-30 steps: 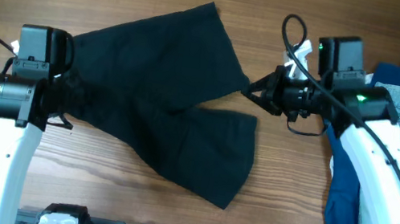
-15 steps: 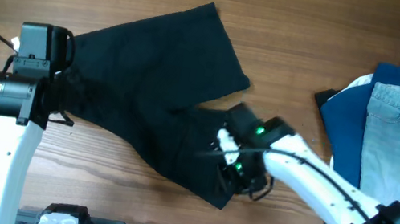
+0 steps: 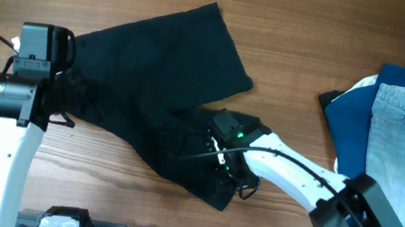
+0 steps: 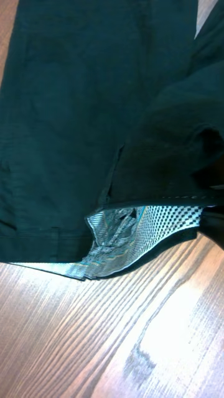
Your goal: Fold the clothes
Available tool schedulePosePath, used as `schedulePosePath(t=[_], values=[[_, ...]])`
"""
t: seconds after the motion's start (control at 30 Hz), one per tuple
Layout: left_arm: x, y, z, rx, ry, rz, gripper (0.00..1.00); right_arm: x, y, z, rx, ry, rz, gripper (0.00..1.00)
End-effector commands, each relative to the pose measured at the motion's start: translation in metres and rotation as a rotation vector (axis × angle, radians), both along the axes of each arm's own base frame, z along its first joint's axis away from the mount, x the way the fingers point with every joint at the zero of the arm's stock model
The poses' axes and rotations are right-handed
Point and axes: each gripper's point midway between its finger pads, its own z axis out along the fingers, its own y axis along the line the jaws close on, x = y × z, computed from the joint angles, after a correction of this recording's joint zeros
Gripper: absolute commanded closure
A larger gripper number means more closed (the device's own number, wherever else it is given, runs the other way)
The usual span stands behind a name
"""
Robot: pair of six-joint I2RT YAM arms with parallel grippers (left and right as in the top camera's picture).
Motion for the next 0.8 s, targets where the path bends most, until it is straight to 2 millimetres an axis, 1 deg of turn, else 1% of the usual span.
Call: schedulePosePath(t=[0.0,0.07,0.1,0.17,0.2,0.23,0.3,0.33,0.37,0.43,0.47,0.5,0.63,0.7,0.77], values=[[0.005,-0.001,0.006,0.006,-0.025,-0.013,0.95,-0.013,-0.013,-0.017,-0.071,0.058,-0.031,0.6],[0.005,-0.001,0.006,0.007,-0.025,-0.013,0.94,-0.016,-0.011,-0.016,-0.051,0.073,-0.012,0.82],[0.005,-0.001,0.006,0.007,-0.025,-0.013,0.95,-0.018,-0.011,-0.015,-0.05,0.084,-0.012,0.88],[0.006,-0.001,0.007,0.007,-0.027,-0.013,0.95,-0.021,-0.013,-0.013,-0.06,0.099,-0.013,0.94],[0.006,-0.001,0.007,0.007,-0.028,-0.013,0.94,-0.022,-0.014,-0.012,-0.064,0.104,-0.013,0.91],[0.007,-0.001,0.007,0.007,-0.031,-0.013,0.95,-0.025,-0.012,-0.007,-0.053,0.124,-0.006,0.75],[0.007,-0.001,0.007,0.007,-0.031,-0.013,0.94,-0.03,-0.004,0.006,0.015,0.144,0.028,0.61],[0.007,-0.001,0.007,0.007,-0.031,-0.013,0.94,-0.029,-0.001,0.011,0.033,0.132,0.025,0.58],[0.007,-0.001,0.007,0.007,-0.032,-0.013,0.94,-0.027,0.003,0.019,0.064,0.107,0.029,0.51],[0.007,-0.001,0.007,0.007,-0.032,-0.013,0.92,-0.022,0.005,0.03,0.083,0.046,0.044,0.35],[0.007,-0.001,0.007,0.007,-0.033,-0.014,0.92,-0.021,0.005,0.033,0.085,0.017,0.058,0.3],[0.008,0.0,0.008,0.008,-0.035,-0.014,0.92,-0.021,0.007,0.034,0.085,0.002,0.076,0.27],[0.008,0.0,0.008,0.008,-0.038,-0.014,0.91,-0.027,0.013,0.028,0.04,-0.065,0.176,0.25],[0.008,-0.001,0.008,0.007,-0.038,-0.014,0.91,-0.03,0.011,0.02,-0.021,-0.088,0.21,0.21],[0.008,-0.001,0.008,0.007,-0.038,-0.014,0.91,-0.03,0.006,0.008,-0.088,-0.088,0.196,0.21]])
